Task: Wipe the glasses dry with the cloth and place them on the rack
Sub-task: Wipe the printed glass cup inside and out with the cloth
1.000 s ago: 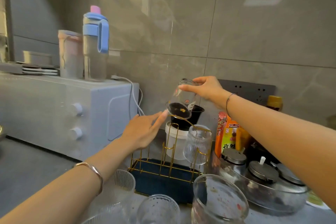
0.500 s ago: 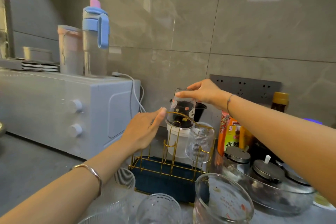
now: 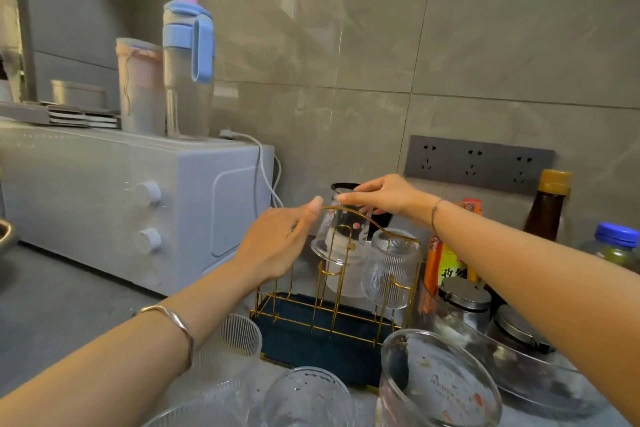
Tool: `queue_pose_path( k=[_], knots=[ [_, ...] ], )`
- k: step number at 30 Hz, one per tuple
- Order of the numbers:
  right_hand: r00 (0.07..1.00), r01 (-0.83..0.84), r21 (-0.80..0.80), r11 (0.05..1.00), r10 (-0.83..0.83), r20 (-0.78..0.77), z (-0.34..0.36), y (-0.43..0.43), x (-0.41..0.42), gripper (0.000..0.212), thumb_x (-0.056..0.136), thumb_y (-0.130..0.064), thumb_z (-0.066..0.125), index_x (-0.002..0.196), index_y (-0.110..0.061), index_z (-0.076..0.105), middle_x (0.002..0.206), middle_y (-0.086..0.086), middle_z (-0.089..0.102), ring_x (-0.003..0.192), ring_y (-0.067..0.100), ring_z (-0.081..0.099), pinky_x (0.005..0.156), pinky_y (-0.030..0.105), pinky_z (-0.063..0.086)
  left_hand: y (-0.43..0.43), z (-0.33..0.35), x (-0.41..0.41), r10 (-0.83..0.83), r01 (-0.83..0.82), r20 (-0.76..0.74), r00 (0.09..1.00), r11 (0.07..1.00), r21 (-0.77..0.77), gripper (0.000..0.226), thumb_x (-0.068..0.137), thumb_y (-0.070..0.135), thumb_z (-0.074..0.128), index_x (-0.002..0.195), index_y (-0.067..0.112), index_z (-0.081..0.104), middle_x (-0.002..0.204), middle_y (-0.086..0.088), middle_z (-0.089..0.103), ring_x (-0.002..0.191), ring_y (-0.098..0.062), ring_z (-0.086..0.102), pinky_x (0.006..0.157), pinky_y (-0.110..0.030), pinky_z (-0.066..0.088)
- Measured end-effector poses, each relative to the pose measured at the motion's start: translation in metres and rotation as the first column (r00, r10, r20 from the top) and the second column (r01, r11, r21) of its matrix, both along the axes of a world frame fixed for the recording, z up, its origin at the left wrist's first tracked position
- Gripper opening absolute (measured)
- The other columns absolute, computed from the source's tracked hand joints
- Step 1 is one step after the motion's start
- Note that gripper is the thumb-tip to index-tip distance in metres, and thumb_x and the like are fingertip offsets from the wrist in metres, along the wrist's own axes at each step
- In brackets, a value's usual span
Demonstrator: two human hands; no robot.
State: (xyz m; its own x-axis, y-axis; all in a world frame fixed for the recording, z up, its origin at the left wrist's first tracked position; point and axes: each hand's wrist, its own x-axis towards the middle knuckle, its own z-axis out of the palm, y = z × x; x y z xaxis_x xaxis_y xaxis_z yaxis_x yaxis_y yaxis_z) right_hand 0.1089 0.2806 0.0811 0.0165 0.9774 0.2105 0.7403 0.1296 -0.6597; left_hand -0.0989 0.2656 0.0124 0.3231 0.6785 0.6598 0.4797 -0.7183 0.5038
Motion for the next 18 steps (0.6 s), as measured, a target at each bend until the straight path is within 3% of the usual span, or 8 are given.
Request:
queue_pose_path(
  k=[2, 5, 7, 10, 14, 16, 18],
  knots=[
    [1.0, -0.025, -0.044, 0.999, 0.024, -0.003, -0.004, 0.002, 0.007, 0.056, 0.076, -0.047, 0.074, 0.121, -0.015, 0.062, 0.099, -0.002, 0.068, 0.089, 0.007, 0.063, 0.083, 0.023, 0.051, 0.004, -0.001, 0.0, 0.013, -0.013, -0.032, 0.999, 1.0, 0.011, 0.073, 0.088, 0.073, 0.002, 0.088, 0.02, 0.053, 0.079, -0.017, 0.061, 0.075, -0.022, 0.056, 0.071, -0.017, 0.037],
    [0.997, -0.077, -0.078, 0.994, 0.078, 0.008, -0.009, 0.006, 0.012, 0.055, 0.077, -0.041, 0.074, 0.124, -0.015, 0.061, 0.104, -0.004, 0.068, 0.097, 0.01, 0.064, 0.081, 0.019, 0.051, 0.002, 0.0, 0.001, 0.021, -0.02, -0.05, 0.999, 1.0, 0.021, 0.07, 0.087, 0.063, 0.006, 0.072, 0.01, 0.049, 0.061, -0.006, 0.042, 0.059, -0.016, 0.041, 0.069, -0.027, 0.039],
    [0.993, -0.116, -0.109, 0.987, 0.119, 0.024, -0.014, 0.008, 0.013, 0.043, 0.075, -0.038, 0.076, 0.114, -0.023, 0.067, 0.104, -0.007, 0.069, 0.101, 0.008, 0.063, 0.086, 0.02, 0.051, 0.001, 0.001, 0.002, 0.032, -0.031, -0.045, 0.998, 0.999, 0.019, 0.069, 0.086, 0.062, 0.006, 0.071, 0.009, 0.048, 0.059, -0.004, 0.039, 0.058, -0.015, 0.039, 0.067, -0.028, 0.038],
    [0.977, -0.201, -0.15, 0.968, 0.209, 0.041, -0.022, 0.009, 0.011, 0.024, 0.078, -0.03, 0.075, 0.101, -0.032, 0.067, 0.1, -0.015, 0.068, 0.092, -0.006, 0.059, 0.073, 0.007, 0.043, 0.003, 0.0, 0.002, 0.045, -0.044, -0.058, 0.997, 0.999, 0.005, 0.072, 0.082, 0.066, 0.001, 0.088, 0.016, 0.052, 0.062, -0.005, 0.043, 0.062, -0.016, 0.044, 0.067, -0.023, 0.037],
    [0.966, -0.235, -0.146, 0.961, 0.248, 0.079, -0.026, 0.014, 0.013, 0.04, 0.076, -0.033, 0.077, 0.114, -0.026, 0.066, 0.114, -0.007, 0.066, 0.103, 0.001, 0.057, 0.081, 0.015, 0.04, 0.002, 0.0, 0.002, 0.05, -0.049, -0.077, 0.996, 0.999, 0.012, 0.072, 0.082, 0.067, 0.001, 0.091, 0.02, 0.054, 0.06, -0.001, 0.039, 0.059, -0.01, 0.041, 0.067, -0.021, 0.036],
    [0.963, -0.223, -0.182, 0.958, 0.245, 0.111, -0.026, 0.017, 0.014, 0.049, 0.075, -0.035, 0.078, 0.12, -0.025, 0.063, 0.116, -0.008, 0.065, 0.109, 0.007, 0.056, 0.088, 0.022, 0.04, 0.0, 0.001, 0.003, 0.046, -0.045, -0.083, 0.995, 0.999, 0.018, 0.069, 0.089, 0.06, 0.007, 0.081, 0.017, 0.06, 0.06, 0.0, 0.041, 0.059, -0.01, 0.041, 0.064, -0.023, 0.034],
    [0.959, -0.222, -0.206, 0.953, 0.251, 0.129, -0.026, 0.018, 0.013, 0.049, 0.075, -0.036, 0.078, 0.121, -0.024, 0.063, 0.116, -0.007, 0.064, 0.111, 0.01, 0.056, 0.093, 0.026, 0.039, -0.003, 0.002, 0.003, 0.054, -0.053, -0.07, 0.996, 0.998, 0.025, 0.054, 0.098, 0.05, 0.016, 0.085, 0.016, 0.055, 0.058, 0.003, 0.039, 0.058, -0.009, 0.04, 0.064, -0.024, 0.032]
  ],
)
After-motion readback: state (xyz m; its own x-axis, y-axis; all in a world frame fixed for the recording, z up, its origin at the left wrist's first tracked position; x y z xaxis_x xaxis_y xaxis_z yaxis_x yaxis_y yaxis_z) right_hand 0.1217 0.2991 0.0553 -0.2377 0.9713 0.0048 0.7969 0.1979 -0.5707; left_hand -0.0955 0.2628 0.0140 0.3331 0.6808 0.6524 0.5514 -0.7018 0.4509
